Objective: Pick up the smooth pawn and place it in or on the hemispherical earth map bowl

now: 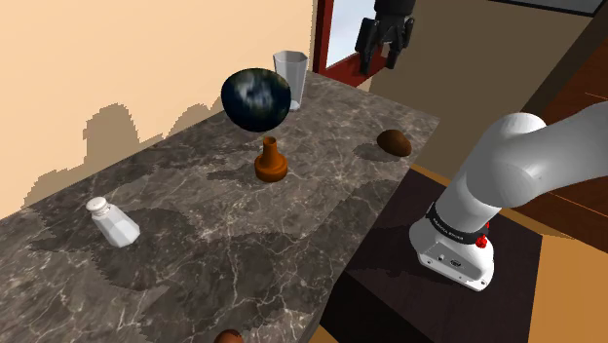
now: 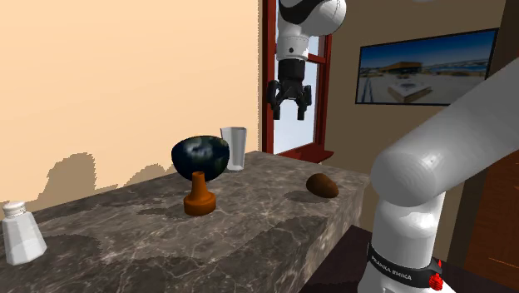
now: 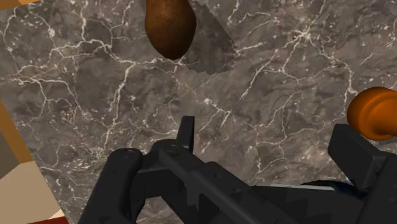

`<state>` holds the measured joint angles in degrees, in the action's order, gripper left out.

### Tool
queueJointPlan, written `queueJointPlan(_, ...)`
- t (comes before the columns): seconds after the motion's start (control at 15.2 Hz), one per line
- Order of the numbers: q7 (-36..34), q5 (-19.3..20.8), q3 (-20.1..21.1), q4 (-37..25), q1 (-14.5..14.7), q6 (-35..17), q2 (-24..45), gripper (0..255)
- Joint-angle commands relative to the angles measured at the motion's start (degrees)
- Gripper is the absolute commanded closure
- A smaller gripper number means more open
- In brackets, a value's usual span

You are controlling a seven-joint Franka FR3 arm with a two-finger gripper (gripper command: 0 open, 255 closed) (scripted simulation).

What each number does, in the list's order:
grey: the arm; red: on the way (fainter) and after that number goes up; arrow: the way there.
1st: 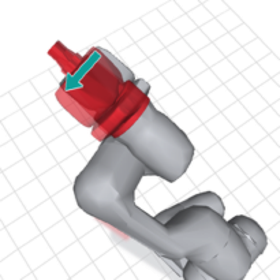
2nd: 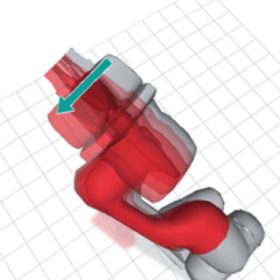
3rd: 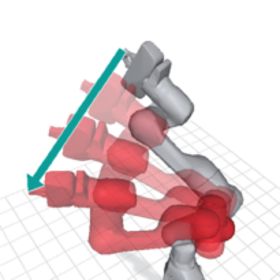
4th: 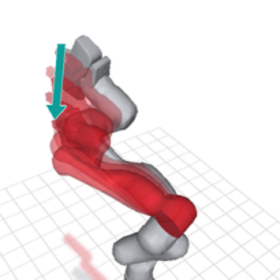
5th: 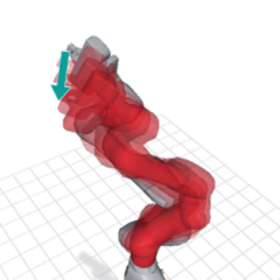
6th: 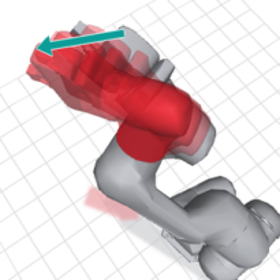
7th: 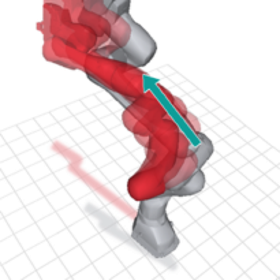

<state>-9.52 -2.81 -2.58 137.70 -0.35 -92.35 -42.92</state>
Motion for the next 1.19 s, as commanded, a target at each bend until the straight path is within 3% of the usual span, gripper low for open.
queueJointPlan(0.0,0.0,0.0,0.0,0.0,0.0,0.0,0.0,0)
queueJointPlan(0.59,-7.6,-4.5,9.2,-1.8,4.6,-9.4,11.6,0)
queueJointPlan(1.12,-14.7,-5.2,16.7,-7.9,7.6,-16.5,25.1,0)
